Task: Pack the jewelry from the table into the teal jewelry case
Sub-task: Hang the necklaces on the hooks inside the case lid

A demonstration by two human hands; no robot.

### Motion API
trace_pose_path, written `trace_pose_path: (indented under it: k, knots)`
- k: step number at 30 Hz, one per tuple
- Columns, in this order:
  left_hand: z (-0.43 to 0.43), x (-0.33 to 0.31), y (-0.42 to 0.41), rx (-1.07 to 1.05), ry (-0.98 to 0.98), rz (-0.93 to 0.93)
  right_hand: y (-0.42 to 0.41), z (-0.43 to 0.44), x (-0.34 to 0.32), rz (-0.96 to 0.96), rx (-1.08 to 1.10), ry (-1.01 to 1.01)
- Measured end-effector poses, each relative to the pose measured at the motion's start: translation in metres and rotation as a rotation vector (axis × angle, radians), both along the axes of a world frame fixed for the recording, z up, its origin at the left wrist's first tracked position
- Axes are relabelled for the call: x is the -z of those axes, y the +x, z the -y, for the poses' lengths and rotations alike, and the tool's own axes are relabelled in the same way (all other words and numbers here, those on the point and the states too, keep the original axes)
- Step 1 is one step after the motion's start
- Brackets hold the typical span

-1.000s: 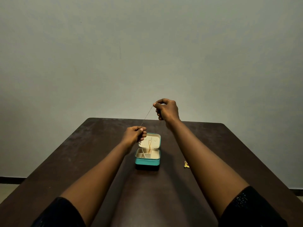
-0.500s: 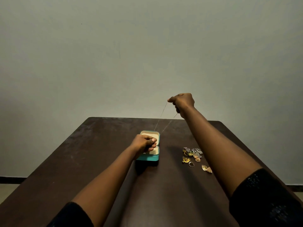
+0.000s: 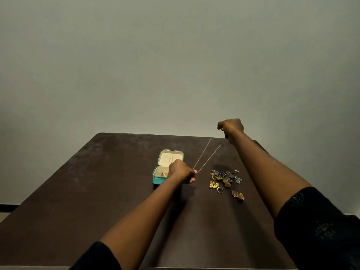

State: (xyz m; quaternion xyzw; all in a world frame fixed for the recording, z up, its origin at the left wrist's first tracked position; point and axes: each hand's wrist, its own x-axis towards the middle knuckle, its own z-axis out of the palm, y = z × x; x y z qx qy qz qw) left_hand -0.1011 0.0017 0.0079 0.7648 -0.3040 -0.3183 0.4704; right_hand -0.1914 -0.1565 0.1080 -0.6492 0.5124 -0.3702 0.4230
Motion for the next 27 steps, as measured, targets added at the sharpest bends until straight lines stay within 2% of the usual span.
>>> trace_pose_path:
  k: [5, 8, 11, 15, 18, 27]
  knots:
    - [0.008, 0.011, -0.017, 0.074, 0.187, 0.138, 0.001, 0.015, 0.032, -0.016, -0.01, -0.01]
    - [0.01, 0.019, -0.023, 0.057, 0.237, 0.217, 0.003, 0.027, 0.052, -0.078, -0.041, -0.006]
    - [0.018, 0.029, -0.023, 0.023, 0.261, 0.214, 0.01, 0.039, 0.067, -0.139, -0.075, -0.008]
    - [0.026, 0.036, -0.02, 0.004, 0.277, 0.206, 0.024, 0.052, 0.081, -0.307, -0.192, -0.021]
    - [0.034, 0.038, -0.019, 0.011, 0.293, 0.234, 0.034, 0.062, 0.092, -0.44, -0.217, -0.11]
    - [0.046, 0.037, -0.011, 0.068, 0.435, 0.325, 0.052, 0.074, 0.118, -0.66, -0.383, -0.243]
